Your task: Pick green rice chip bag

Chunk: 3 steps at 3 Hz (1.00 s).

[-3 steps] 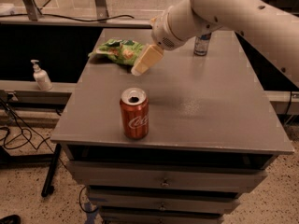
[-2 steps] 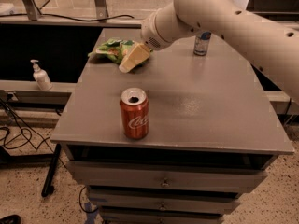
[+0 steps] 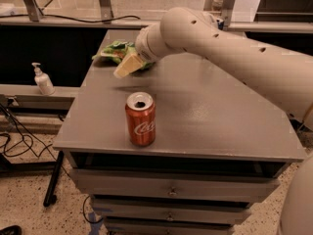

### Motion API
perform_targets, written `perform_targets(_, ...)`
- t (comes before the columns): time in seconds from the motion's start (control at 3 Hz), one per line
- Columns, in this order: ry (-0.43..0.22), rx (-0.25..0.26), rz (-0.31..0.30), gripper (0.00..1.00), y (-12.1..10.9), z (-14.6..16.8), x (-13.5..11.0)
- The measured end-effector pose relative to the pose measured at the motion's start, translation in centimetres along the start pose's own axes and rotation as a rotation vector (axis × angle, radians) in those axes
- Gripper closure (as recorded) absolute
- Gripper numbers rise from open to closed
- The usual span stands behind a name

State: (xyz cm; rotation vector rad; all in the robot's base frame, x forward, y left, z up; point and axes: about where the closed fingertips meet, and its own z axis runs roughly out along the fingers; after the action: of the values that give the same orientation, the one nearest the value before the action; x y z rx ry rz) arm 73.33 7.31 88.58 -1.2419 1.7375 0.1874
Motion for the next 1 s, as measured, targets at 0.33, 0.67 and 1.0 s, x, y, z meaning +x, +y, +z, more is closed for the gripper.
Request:
perform_targets(0.33,-0.001,0.052,-0.004,0.18,-0.9,2.1,1.0)
perform_targets(0.67,0.003,0.078,-0.011,0.41,-1.6,3.2,1.7)
perform_targets(1.0,0.005,0.096,-0.023,0.64,-2.2,3.3,2.0)
